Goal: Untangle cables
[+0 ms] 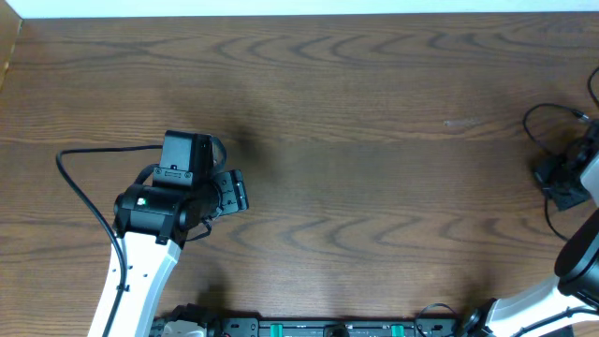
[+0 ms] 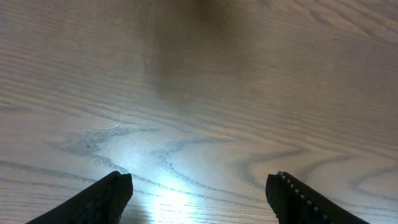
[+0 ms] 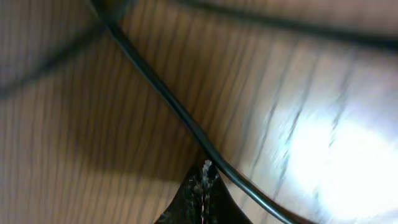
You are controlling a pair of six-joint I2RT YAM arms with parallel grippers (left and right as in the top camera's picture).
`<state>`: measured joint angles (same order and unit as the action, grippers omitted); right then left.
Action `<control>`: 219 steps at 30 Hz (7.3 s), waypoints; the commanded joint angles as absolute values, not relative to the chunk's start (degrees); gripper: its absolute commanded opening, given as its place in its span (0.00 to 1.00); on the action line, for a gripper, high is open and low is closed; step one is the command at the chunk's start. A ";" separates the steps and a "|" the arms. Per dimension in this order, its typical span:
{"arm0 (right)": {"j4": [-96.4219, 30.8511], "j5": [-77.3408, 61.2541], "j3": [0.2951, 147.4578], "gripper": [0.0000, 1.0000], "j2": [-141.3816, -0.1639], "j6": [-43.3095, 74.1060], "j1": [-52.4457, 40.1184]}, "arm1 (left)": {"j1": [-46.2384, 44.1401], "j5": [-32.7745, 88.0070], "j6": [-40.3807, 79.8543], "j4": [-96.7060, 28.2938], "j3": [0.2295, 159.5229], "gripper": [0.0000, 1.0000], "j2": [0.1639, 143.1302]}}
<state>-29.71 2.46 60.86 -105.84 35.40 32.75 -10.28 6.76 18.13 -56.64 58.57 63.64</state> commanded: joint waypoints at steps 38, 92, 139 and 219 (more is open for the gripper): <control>-14.59 -11.05 59.40 0.01 -107.18 34.15 32.49 | -10.04 6.83 17.34 -58.08 59.46 0.74 63.59; 3.68 -3.62 59.86 0.75 -121.80 31.73 49.19 | -10.04 6.87 17.39 -56.51 59.48 0.74 69.19; -35.77 -19.44 59.94 0.99 -42.74 7.97 10.13 | -10.09 0.36 16.29 -66.83 64.18 0.74 34.96; -10.57 -15.11 3.36 0.99 -17.26 2.07 8.58 | -10.09 0.49 12.53 -67.77 64.14 0.75 33.69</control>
